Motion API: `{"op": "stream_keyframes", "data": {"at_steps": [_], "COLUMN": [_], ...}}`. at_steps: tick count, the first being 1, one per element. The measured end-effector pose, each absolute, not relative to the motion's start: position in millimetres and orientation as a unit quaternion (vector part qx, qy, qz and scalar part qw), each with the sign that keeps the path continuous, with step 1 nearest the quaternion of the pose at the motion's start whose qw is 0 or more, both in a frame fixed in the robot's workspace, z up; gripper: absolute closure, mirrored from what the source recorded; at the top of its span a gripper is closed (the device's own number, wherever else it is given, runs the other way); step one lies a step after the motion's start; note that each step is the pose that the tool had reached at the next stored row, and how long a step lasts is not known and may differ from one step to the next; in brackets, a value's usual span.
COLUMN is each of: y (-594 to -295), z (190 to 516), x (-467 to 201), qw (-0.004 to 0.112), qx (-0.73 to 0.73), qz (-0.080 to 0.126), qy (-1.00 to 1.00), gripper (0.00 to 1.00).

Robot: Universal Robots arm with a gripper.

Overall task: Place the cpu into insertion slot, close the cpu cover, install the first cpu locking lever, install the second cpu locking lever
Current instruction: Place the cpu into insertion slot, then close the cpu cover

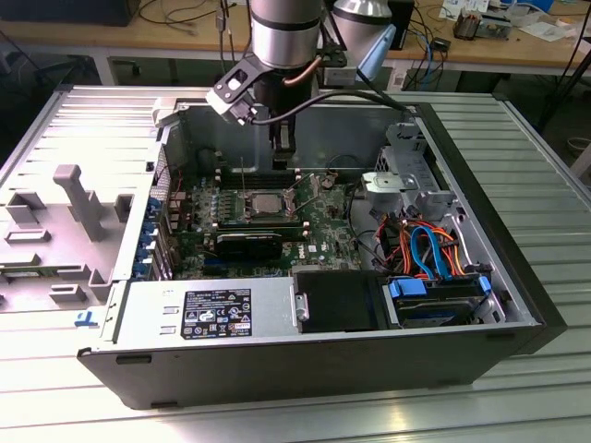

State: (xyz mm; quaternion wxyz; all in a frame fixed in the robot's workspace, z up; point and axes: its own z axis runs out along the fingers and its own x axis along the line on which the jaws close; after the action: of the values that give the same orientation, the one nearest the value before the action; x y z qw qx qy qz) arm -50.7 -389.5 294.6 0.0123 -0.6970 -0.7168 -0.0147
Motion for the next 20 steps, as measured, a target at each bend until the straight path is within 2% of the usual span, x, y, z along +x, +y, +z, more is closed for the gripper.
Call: {"op": "stream_keyframes", "data": {"at_steps": [10,20], "y": [-390,-393], "z": [296,289], "x": [-48,13], "qw": [0.012,0.021], "qx": [-0.697,-0.697], "qz": [-0.014,-0.006], "qy": [-0.717,-0.717], "gripper": [0.89,0.89]}}
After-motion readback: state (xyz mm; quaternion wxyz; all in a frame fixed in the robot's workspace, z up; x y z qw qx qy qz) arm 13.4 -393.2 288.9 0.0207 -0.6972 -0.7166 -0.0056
